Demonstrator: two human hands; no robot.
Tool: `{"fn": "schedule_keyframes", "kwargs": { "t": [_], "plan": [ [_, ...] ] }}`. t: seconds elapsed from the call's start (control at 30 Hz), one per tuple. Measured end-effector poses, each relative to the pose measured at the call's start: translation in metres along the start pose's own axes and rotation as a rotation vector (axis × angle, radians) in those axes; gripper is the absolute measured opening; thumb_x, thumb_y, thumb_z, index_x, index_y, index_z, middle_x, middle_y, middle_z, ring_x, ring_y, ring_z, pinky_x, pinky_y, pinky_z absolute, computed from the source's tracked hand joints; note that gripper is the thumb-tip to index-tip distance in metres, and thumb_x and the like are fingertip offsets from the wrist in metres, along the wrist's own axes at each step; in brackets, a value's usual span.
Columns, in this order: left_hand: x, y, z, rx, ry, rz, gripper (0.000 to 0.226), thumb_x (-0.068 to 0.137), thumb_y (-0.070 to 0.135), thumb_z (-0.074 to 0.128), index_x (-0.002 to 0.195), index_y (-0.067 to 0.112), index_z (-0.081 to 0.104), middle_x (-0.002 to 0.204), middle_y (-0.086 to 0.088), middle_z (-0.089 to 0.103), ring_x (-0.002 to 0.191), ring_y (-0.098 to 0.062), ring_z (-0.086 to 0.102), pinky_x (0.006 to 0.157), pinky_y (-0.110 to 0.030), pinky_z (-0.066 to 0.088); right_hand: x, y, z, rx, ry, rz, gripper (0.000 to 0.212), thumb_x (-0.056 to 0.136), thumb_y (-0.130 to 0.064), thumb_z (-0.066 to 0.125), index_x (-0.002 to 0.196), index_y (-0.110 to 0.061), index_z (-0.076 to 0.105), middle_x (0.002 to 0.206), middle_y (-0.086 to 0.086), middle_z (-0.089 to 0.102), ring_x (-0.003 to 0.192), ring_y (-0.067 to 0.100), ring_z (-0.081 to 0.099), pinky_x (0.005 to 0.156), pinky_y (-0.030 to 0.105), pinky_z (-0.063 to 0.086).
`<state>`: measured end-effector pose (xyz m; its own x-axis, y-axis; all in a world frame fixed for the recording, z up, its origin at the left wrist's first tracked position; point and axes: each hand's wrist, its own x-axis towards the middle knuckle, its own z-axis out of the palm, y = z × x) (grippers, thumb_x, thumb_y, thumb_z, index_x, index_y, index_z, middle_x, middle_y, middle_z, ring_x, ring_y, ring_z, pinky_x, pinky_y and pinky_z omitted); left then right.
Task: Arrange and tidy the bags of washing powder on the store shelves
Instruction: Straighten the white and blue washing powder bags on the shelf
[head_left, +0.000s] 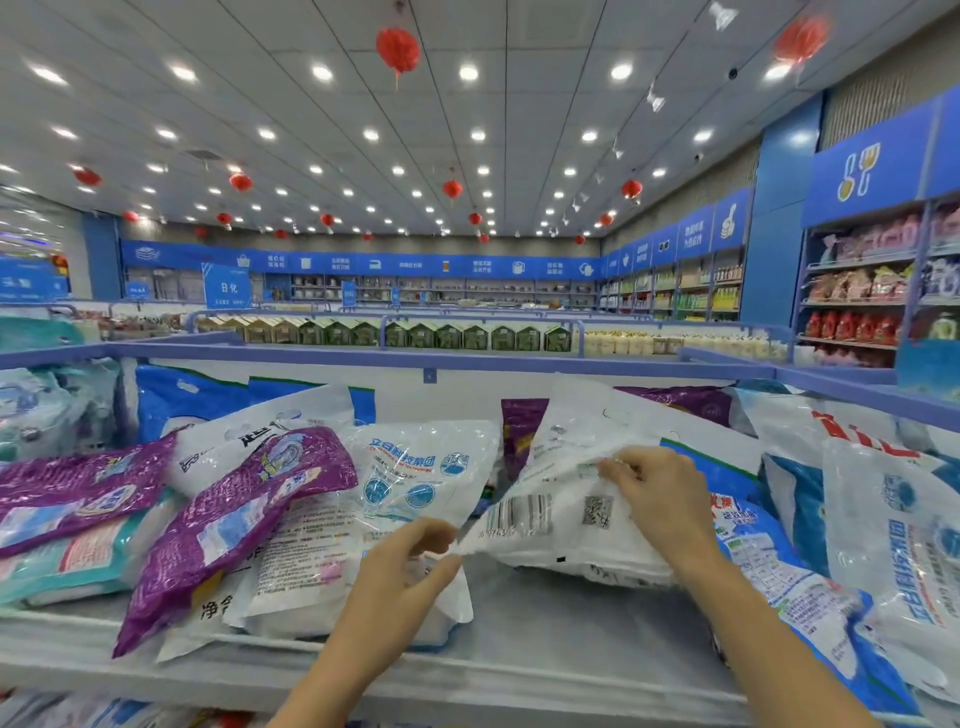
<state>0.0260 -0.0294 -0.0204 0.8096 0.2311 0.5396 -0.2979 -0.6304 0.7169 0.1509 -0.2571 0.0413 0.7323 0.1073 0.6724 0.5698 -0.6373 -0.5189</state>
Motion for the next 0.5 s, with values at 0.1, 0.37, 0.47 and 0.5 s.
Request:
{"fn": "schedule_keyframes", "kwargs": {
  "t": [0.1, 0.37, 0.47, 0.5],
  "plan": [
    [0.003, 0.001, 0.002, -0.037, -0.003, -0.022, 0.016, 0.086, 0.014, 0.067, 0.094, 0.028, 0.066, 0.092, 0.014, 0.071, 0.09, 0.005, 0.062, 0.077, -0.007, 0.044, 0.014, 0.006, -0.025, 0.251, 0.098, 0.055, 0.023, 0.088, -0.026, 0.063, 0.075, -0.011, 0.074, 0.049, -0.008, 0.054, 0.05, 0.013, 0.046, 0.051, 0.029, 0.034],
    [0.033, 0.033, 0.048, -1.319, -0.159, -0.802, 0.037, 0.097, 0.021, 0.048, 0.111, -0.012, 0.059, 0.097, -0.026, 0.068, 0.087, -0.033, 0.065, 0.056, -0.035, 0.06, 0.01, -0.032, -0.04, 0.83, 0.277, 0.11, 0.022, 0.083, -0.037, 0.06, 0.07, -0.026, 0.074, 0.064, -0.004, 0.068, 0.059, 0.01, 0.061, 0.053, 0.025, 0.05],
    [0.045, 0.043, 0.072, -1.62, -0.348, -0.914, 0.075, 0.084, 0.052, 0.057, 0.106, -0.02, 0.061, 0.112, -0.033, 0.062, 0.095, -0.044, 0.063, 0.074, -0.048, 0.058, 0.004, -0.046, -0.029, 1.005, 0.308, 0.188, 0.029, 0.084, -0.038, 0.059, 0.072, -0.016, 0.073, 0.065, 0.002, 0.067, 0.06, 0.014, 0.059, 0.054, 0.026, 0.05],
    [0.046, 0.046, 0.076, -1.675, -0.43, -0.895, 0.085, 0.078, 0.061, 0.057, 0.108, -0.018, 0.062, 0.116, -0.034, 0.059, 0.1, -0.046, 0.061, 0.087, -0.05, 0.053, 0.002, -0.049, -0.025, 1.057, 0.302, 0.206, 0.027, 0.084, -0.037, 0.058, 0.072, -0.02, 0.074, 0.064, 0.0, 0.068, 0.059, 0.013, 0.061, 0.054, 0.024, 0.051]
  ]
}}
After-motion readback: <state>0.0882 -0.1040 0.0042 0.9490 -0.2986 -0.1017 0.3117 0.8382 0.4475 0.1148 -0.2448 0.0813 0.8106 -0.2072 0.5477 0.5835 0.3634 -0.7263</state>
